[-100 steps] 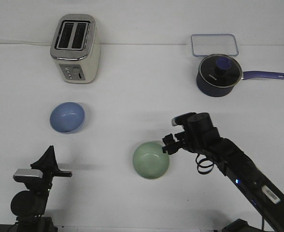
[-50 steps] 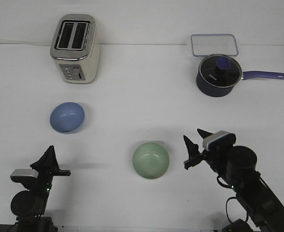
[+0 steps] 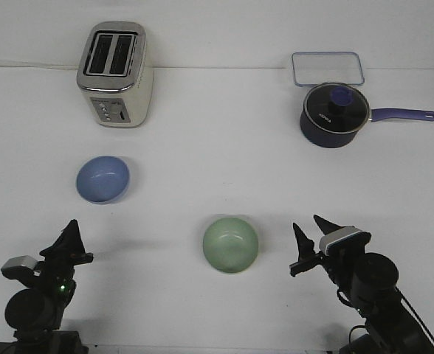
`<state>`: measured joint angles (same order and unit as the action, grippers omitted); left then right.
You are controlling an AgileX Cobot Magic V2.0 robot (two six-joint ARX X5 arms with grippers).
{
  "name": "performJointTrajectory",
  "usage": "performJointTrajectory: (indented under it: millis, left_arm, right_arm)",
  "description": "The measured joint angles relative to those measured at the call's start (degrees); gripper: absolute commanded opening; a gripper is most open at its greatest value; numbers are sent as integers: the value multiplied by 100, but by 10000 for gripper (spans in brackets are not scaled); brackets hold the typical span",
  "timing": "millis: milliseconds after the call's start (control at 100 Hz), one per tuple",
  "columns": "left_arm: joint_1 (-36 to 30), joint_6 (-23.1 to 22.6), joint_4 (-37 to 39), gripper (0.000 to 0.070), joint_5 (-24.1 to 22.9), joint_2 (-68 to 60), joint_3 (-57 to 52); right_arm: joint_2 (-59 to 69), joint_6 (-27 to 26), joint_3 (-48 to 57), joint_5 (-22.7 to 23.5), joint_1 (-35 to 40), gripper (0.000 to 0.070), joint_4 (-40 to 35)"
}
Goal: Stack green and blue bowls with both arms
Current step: 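Reach the left gripper to the rim of the light blue bowl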
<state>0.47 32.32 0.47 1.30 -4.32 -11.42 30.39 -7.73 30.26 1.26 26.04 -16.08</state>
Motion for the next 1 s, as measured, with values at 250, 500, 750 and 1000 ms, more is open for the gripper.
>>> performJointTrajectory:
  millis: [250, 500, 750, 1000]
  left_arm:
    - [0, -466, -1475, 14, -122, -2229, -1821]
    - [0, -953, -2225, 483, -122, -4957, -3727]
    - [96, -1051, -2271, 544, -122, -6537, -4319]
    - [439, -1054, -2037, 543, -125, -7357, -4321]
  right_arm:
    - [0, 7, 0, 26, 0, 337, 0]
    - [0, 107, 0, 208, 0, 337, -81]
    - [0, 197, 0, 210, 0, 337, -116]
    - [0, 197, 0, 219, 0, 337, -116]
